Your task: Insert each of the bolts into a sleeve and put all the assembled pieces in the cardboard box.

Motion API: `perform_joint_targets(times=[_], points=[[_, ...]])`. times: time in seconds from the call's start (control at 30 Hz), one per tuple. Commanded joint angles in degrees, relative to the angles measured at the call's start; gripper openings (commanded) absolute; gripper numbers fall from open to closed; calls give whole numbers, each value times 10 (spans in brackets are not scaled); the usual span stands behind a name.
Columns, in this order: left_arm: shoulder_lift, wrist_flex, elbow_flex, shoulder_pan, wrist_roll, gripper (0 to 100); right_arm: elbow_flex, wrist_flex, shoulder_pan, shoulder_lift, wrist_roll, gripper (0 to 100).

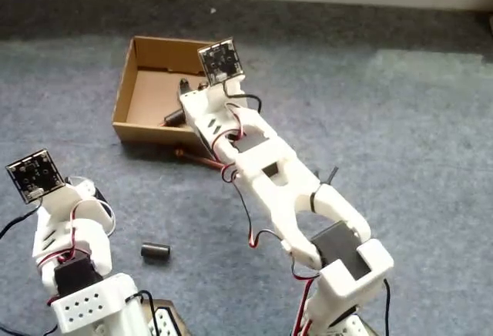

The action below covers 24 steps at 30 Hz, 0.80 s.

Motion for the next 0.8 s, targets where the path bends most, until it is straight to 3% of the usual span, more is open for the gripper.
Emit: perform_joint_targets(times=[0.0, 0.33, 0.77], points=[[-2, -13, -8, -22, -4, 6, -27, -8, 3, -60, -1, 180], [-2, -31, -16, -123, 54, 8, 95, 343, -115, -322, -1, 180], [-2, -38, -16, -154, 55, 8, 211, 373, -305, -345, -4, 180]])
